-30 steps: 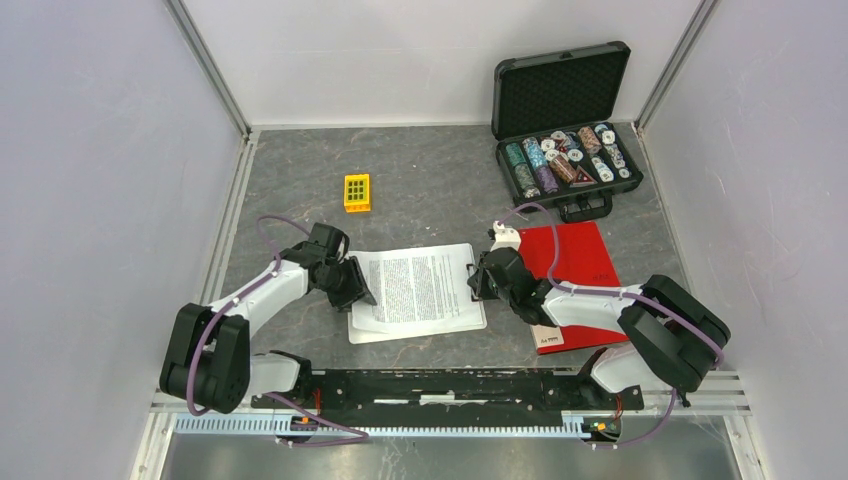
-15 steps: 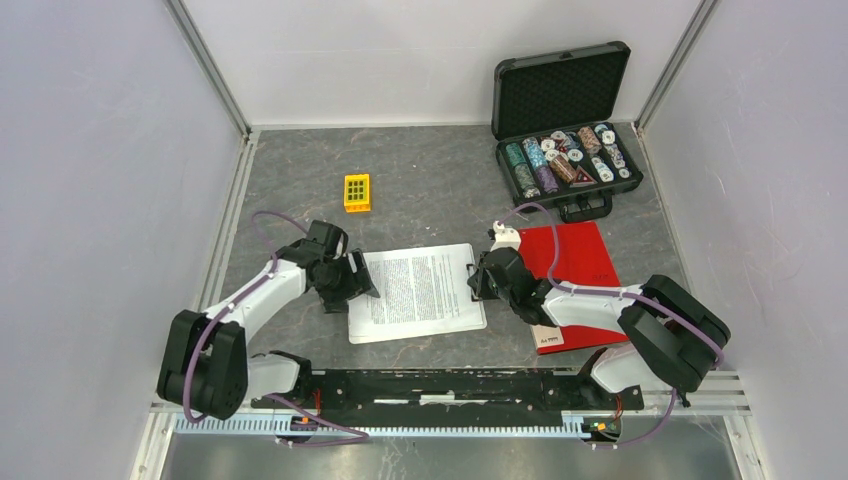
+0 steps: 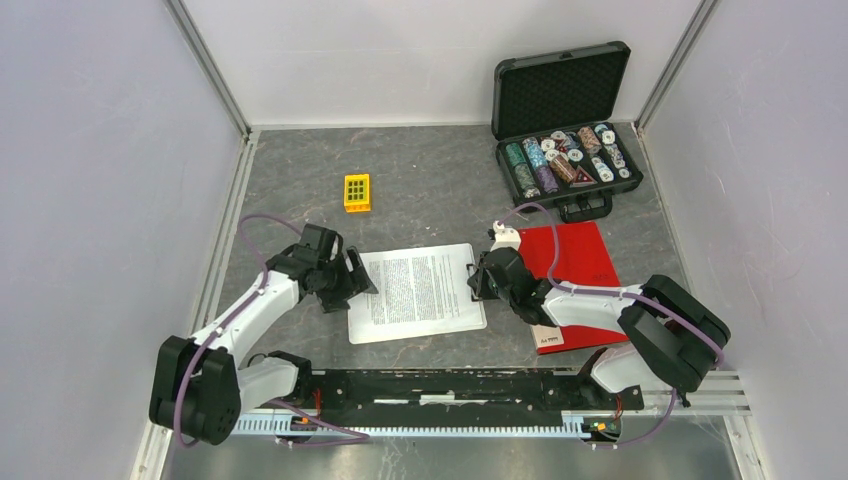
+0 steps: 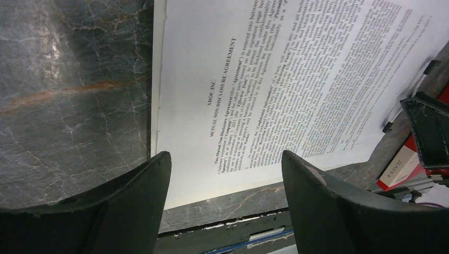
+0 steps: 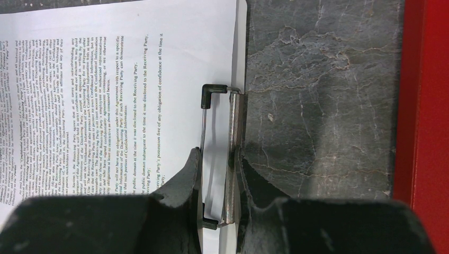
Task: Put the files into the folder
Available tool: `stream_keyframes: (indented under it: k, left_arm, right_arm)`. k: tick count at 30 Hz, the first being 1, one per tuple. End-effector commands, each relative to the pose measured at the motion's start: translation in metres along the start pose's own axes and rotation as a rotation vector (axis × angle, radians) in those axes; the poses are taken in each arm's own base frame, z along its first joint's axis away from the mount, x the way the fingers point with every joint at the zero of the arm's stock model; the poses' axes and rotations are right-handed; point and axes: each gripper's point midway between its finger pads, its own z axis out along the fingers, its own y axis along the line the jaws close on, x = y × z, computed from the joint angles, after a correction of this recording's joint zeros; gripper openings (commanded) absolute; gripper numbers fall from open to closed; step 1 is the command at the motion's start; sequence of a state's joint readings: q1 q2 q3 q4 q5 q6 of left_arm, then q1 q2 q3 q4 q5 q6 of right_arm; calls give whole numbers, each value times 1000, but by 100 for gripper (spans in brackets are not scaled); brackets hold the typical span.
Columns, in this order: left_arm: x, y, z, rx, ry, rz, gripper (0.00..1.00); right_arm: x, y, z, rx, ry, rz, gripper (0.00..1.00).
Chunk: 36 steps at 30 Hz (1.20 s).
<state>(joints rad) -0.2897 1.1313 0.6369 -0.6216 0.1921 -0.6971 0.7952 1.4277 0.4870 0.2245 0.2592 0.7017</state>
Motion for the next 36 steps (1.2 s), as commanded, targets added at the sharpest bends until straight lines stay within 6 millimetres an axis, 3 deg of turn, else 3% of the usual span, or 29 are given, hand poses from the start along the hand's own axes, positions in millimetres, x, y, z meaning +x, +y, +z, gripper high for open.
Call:
stream_keyframes:
  k: [1,16,31,36]
  left_arm:
    - [5,1,7,9,-6,-63,82]
    - [26,13,25,18,8,-117,82]
    - [14,6,6,19,-51,-97,82]
    - [12,1,2,45,-63,-98,82]
  right_arm:
    - [34,-25,-4,70,121,-35,0]
    - [31,-24,-5,71,109,-26,0]
    - [28,-20,-5,58,105,-27,0]
    - [19,-6,-5,15,99,-6,16]
